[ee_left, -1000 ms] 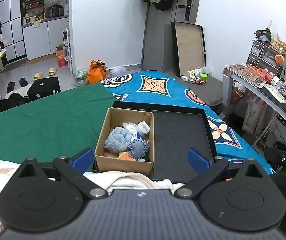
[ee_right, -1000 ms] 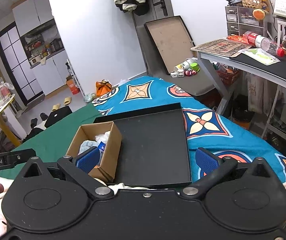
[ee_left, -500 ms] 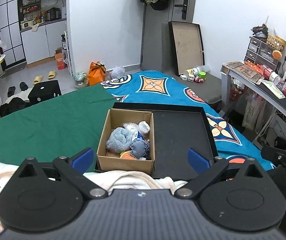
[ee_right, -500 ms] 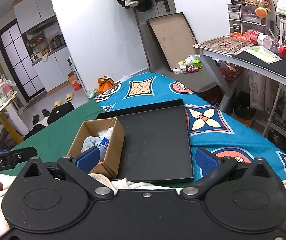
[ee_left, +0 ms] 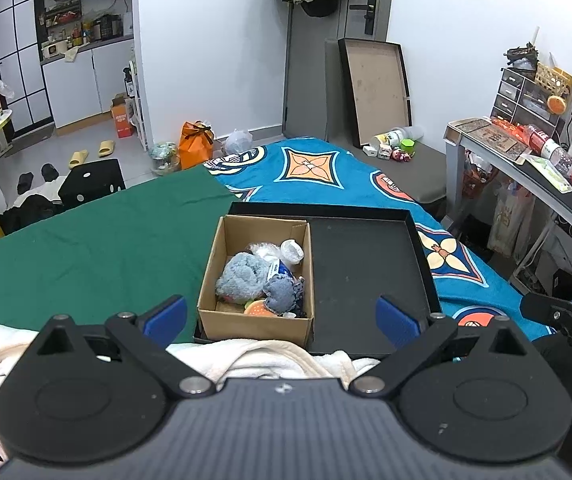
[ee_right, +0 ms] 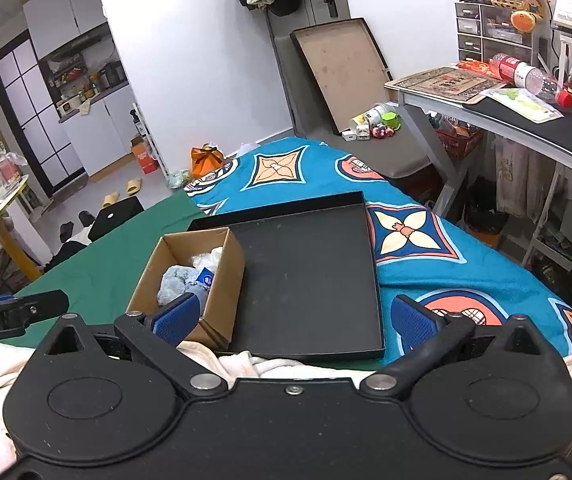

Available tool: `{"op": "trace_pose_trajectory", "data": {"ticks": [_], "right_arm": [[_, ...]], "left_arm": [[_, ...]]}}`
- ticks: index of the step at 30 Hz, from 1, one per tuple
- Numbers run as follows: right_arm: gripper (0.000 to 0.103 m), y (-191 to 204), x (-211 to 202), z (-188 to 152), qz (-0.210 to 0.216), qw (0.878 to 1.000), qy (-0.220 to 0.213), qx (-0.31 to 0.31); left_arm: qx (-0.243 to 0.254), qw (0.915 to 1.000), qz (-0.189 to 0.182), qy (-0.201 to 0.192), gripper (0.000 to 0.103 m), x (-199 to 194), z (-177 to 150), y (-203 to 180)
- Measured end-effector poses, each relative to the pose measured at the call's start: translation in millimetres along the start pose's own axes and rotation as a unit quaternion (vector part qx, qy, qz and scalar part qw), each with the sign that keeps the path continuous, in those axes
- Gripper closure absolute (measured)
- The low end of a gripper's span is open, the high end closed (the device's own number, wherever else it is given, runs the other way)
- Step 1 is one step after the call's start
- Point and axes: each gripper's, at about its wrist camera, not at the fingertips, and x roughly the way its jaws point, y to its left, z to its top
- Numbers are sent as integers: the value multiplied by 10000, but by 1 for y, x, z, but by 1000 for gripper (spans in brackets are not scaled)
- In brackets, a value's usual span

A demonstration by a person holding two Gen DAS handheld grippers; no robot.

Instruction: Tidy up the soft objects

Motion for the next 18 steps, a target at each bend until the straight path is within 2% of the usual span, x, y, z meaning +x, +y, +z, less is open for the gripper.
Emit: {"op": "trace_pose_trajectory", "data": {"ticks": [18], "right_arm": [[0, 5, 4, 1, -81, 9998, 96, -135]], "left_arm": [[-4, 9998, 160, 79, 3, 4, -2, 10]]}}
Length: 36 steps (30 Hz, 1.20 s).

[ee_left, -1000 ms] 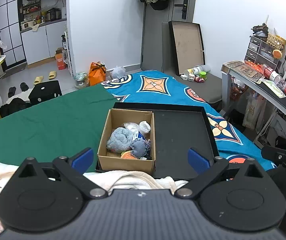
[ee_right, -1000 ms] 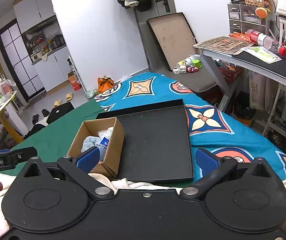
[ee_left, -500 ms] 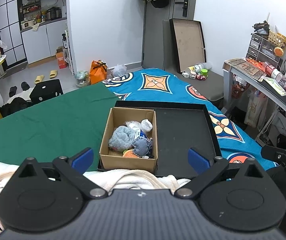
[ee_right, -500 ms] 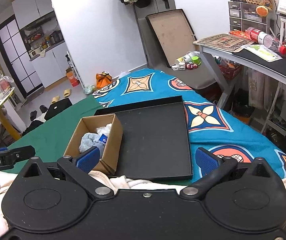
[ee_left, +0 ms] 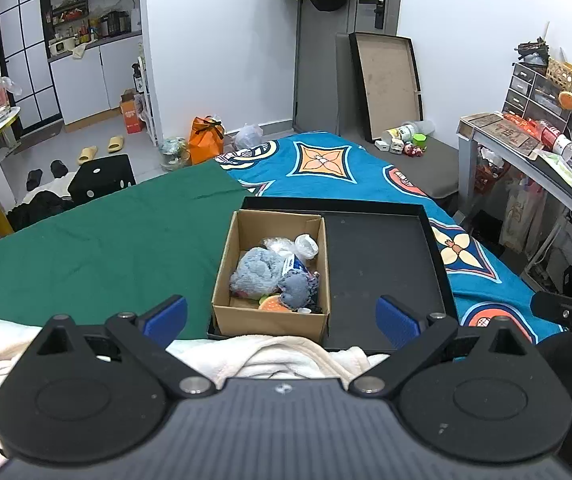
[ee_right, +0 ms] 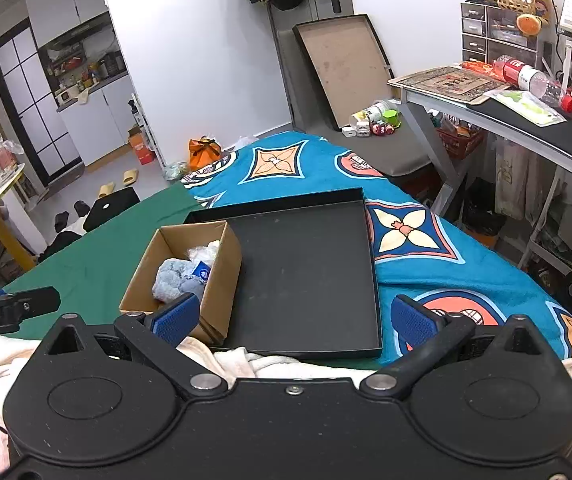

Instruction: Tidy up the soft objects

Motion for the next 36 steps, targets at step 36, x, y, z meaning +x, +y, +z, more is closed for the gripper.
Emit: {"op": "trace_pose_trajectory", "data": {"ticks": [36], "right_arm": [[0, 15, 3, 3, 236, 9996, 71, -162]], "left_arm": [[-21, 10000, 24, -13, 3, -1, -3, 10]]}}
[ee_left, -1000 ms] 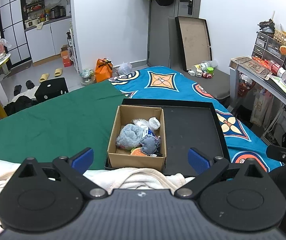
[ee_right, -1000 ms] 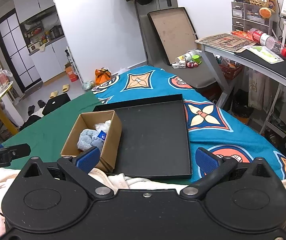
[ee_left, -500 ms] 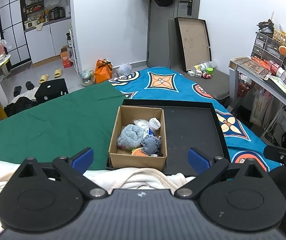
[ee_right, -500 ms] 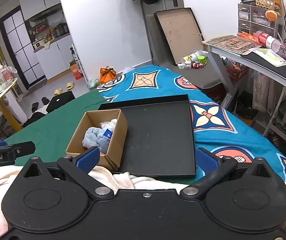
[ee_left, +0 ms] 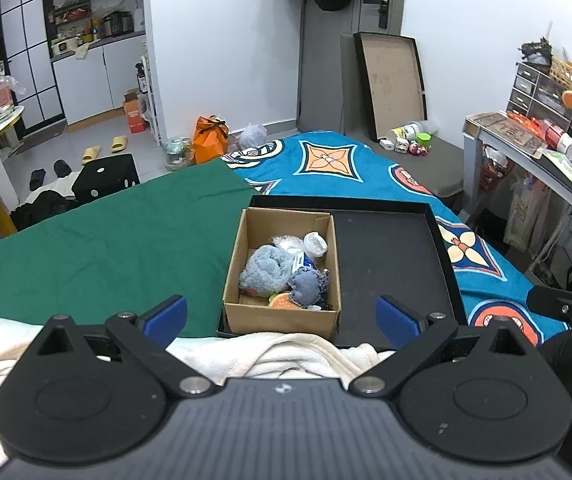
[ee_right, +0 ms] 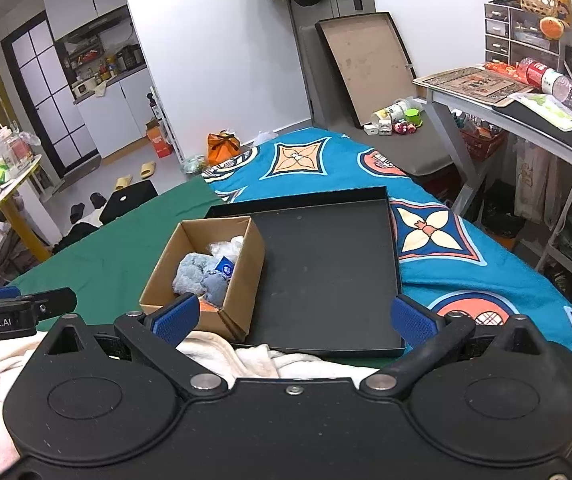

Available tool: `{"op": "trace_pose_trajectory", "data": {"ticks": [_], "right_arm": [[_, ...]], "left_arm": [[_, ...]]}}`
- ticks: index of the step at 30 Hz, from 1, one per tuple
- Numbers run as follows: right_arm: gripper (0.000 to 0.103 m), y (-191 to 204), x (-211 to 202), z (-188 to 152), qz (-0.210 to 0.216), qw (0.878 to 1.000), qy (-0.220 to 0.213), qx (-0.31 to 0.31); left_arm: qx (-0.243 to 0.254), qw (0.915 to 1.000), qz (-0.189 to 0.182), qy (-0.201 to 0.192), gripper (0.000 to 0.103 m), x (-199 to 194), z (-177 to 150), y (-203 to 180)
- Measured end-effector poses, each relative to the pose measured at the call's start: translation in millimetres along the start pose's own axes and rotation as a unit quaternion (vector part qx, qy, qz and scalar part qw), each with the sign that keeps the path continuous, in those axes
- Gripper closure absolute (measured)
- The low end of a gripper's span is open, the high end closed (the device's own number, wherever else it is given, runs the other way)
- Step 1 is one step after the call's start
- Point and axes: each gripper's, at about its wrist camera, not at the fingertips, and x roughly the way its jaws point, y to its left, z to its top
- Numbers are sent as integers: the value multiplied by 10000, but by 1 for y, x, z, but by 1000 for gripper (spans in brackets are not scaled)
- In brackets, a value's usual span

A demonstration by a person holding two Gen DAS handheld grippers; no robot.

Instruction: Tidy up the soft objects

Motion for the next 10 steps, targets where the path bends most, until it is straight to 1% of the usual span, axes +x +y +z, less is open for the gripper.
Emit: {"op": "trace_pose_trajectory", "data": {"ticks": [2, 7, 10], "right_arm": [[0, -1, 1, 0, 42, 10000, -4, 47], [0, 1, 6, 1, 57, 10000, 37, 43], [0, 4, 11, 1, 50, 10000, 44, 18]], "left_arm": [[-14, 10000, -29, -23, 3, 1, -1, 2], [95, 9998, 75, -129, 3, 3, -2, 3], [63, 9999, 22, -150, 3, 7, -2, 8]]}}
